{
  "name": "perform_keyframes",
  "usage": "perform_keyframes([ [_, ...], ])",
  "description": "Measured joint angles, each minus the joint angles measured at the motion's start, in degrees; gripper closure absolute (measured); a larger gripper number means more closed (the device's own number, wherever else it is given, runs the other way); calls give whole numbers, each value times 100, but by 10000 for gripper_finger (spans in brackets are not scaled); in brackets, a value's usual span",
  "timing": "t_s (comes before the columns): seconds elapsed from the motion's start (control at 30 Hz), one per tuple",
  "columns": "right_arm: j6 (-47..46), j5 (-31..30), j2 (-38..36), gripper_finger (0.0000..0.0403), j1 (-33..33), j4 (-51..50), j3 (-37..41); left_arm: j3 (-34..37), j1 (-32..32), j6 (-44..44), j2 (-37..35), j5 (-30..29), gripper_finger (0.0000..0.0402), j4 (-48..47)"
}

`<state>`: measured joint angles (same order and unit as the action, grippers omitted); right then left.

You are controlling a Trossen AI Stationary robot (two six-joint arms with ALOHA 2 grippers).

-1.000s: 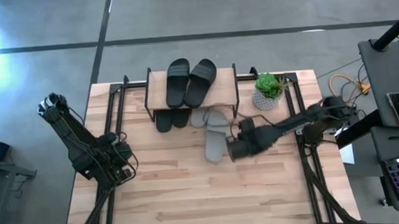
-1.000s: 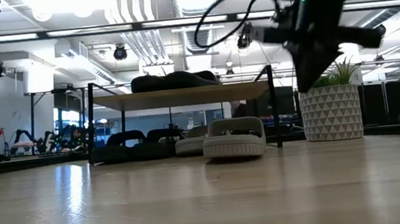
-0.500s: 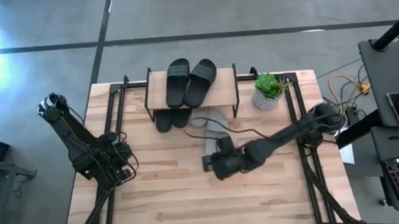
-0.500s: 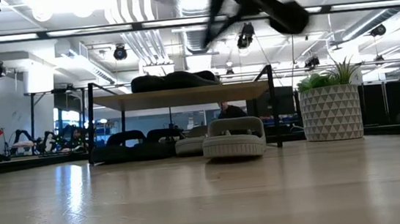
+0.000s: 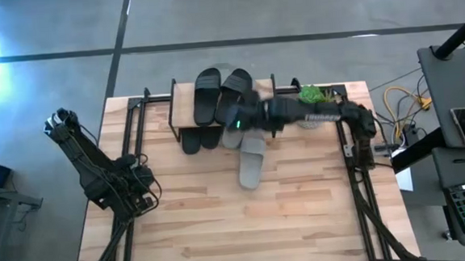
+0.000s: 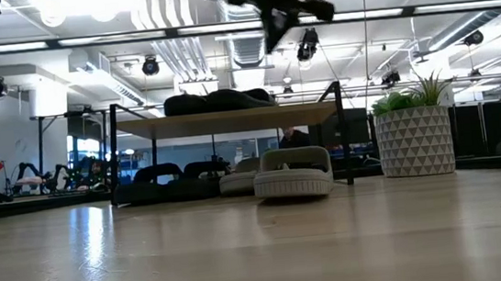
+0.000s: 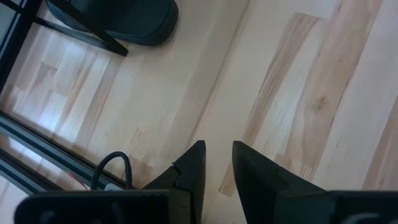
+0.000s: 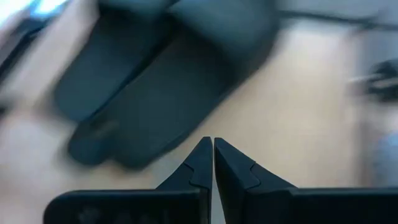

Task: Pick and place slides into the shelf
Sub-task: Adjust the black slide on the shelf

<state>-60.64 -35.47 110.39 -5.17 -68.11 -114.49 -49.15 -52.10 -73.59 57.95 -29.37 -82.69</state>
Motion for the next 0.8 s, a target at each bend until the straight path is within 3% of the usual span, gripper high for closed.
perform_keyframes([
  [0.1,240,-38,-21,394,-628,-383,-259,0,-2,-104,0,-2,337,-1],
  [0.23,820,888,49,394,-1415,-352,-442,0,0,-106,0,-39,337,-7],
  [0.4,1132,1588,489,394,-1999,-381,-501,0,0,-111,0,-109,337,-25],
  [0.8,1850,1293,1401,394,-2533,-687,-1192,0,0,-264,0,-92,336,-23],
])
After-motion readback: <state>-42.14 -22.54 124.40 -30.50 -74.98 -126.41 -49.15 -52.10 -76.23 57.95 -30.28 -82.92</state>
